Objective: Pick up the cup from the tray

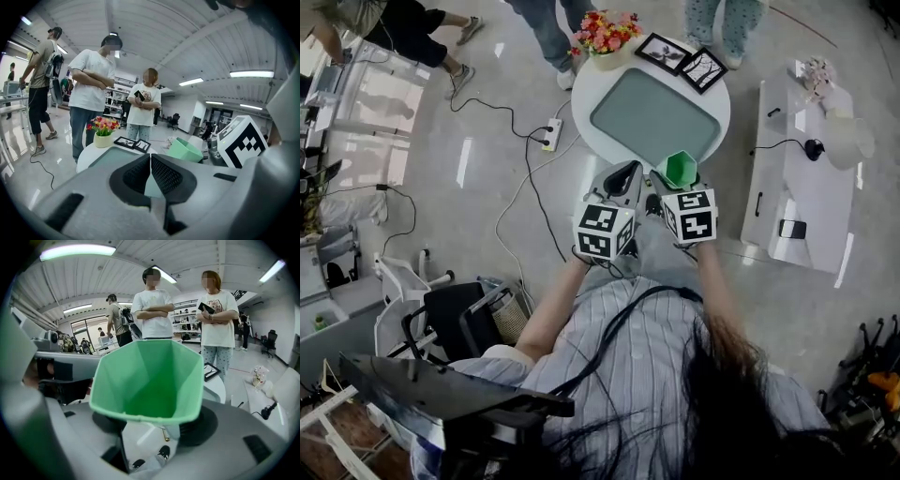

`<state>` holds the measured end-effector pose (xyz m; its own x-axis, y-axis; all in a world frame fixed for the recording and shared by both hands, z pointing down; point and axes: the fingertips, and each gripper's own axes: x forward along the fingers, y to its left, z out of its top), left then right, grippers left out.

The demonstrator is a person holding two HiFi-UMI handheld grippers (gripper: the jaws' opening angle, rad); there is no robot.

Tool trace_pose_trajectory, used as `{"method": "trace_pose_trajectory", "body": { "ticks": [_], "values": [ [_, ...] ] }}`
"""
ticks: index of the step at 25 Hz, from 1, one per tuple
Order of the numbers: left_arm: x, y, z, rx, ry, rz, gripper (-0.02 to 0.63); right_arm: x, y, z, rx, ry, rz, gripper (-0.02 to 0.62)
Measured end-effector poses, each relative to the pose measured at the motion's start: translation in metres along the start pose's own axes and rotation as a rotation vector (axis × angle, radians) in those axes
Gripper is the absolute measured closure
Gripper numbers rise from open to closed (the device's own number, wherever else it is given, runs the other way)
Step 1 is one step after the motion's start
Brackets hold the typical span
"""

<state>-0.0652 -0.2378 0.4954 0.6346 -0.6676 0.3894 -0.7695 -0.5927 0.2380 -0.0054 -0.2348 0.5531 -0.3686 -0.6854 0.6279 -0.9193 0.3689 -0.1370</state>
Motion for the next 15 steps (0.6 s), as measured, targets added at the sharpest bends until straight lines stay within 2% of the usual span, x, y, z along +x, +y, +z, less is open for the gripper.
{"method": "trace_pose_trajectory", "body": {
  "ticks": [15],
  "values": [
    [-0.075, -0.029, -0.046, -0.036, 0.012, -0.045, 0.591, -0.065, 0.062, -0.051, 0.068, 0.001, -0.031, 0.307]
  ]
}}
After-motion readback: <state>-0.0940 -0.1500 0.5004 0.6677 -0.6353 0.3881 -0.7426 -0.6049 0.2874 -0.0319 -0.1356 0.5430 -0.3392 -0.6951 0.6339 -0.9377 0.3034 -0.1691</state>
